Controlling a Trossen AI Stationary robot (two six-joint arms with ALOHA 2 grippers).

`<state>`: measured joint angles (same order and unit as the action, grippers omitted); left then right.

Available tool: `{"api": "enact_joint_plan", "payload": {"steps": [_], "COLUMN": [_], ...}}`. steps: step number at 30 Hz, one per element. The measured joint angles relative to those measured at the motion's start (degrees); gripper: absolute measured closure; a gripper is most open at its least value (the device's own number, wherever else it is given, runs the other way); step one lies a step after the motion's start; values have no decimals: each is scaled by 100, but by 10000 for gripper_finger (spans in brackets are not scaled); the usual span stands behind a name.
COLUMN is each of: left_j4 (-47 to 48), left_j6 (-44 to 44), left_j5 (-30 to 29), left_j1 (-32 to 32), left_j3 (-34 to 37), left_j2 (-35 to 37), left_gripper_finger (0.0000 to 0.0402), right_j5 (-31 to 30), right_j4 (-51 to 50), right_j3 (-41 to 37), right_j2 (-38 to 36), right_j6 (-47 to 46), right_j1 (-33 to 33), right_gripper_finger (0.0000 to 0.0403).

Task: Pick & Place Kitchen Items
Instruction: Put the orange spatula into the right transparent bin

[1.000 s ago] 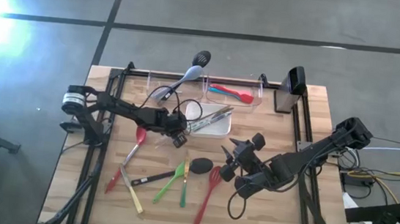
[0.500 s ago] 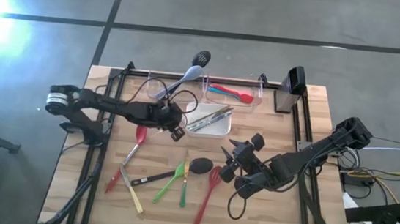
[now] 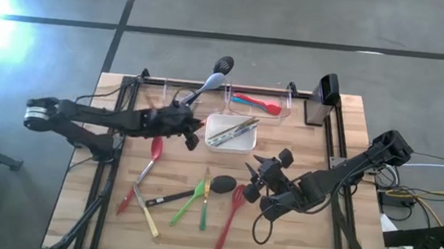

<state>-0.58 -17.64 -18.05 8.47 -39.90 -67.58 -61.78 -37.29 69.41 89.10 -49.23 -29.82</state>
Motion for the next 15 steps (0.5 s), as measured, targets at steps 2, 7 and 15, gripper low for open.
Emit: {"api": "enact_joint_plan", "payload": {"steps": [2,7,15], "left_j4": [-1071,-3878,-6318], "left_j6": [140,190,-64], "left_j5": [602,1907,2256], "left_j1": [2,7,4], "left_j3": [400,1341,1950], "left_j2": [241,484,330], "left_gripper_finger": [366,366,366], "right_j5": [-130,-288,523], "right_j4": [241,1865,6313], "right_j3": [-80,-381,-1313], "right_j2": [0,0,103], "right_j6": [45,1175,4113], "right_j1": [-1,9,38], "right_gripper_finger": [249,246,258]}}
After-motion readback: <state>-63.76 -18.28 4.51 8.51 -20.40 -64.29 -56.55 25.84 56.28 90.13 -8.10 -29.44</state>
